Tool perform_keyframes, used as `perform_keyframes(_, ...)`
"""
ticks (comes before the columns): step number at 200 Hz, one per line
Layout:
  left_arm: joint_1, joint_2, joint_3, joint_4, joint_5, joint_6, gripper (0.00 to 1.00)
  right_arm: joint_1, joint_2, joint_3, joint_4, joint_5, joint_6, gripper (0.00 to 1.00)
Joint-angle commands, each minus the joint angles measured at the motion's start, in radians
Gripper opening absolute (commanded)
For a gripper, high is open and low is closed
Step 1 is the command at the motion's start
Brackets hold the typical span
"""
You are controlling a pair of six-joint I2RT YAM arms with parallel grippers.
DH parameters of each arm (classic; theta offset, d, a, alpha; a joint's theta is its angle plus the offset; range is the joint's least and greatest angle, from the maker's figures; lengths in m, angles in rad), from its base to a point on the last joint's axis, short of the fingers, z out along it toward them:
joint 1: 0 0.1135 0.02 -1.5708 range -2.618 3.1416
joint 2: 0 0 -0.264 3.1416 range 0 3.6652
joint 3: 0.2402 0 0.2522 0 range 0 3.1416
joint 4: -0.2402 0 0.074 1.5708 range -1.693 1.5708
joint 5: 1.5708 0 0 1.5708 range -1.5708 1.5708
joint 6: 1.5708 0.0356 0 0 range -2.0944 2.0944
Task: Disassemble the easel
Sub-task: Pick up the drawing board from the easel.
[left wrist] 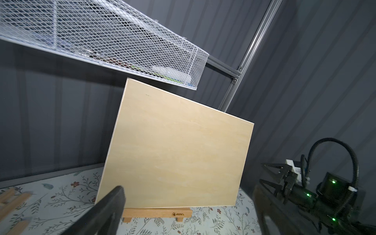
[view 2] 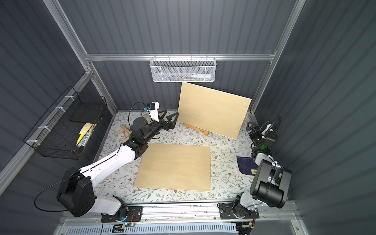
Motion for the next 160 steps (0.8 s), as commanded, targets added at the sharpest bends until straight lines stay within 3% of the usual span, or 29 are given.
perform_keyframes(1, -0.009, -0.05, 0.027, -0.006, 0.027, -0.036, 1.0, -0.012, 0.05, 0.062, 0.195, -0.107, 0.021, 0.99)
perform_keyframes(44, -0.009, -0.092, 0.024, -0.003, 0.043, -0.07, 0.99, -0.026, 0.17, 0.158, 0.267, -0.314, -0.064, 0.99)
perform_keyframes(91, -0.009, -0.122, 0.018, 0.004, 0.074, -0.103, 0.99, -0.049, 0.387, 0.231, 0.607, -0.447, 0.059, 0.99)
perform_keyframes(121, -0.009, -0.134, 0.025, 0.002, 0.087, -0.107, 0.99, -0.031, 0.461, 0.324, 0.597, -0.554, 0.057, 0.94)
perform_keyframes(160, -0.008, -0.136, 0.032, 0.0, 0.1, -0.111, 0.99, -0.022, 0.503, 0.343, 0.639, -0.596, 0.06, 0.88)
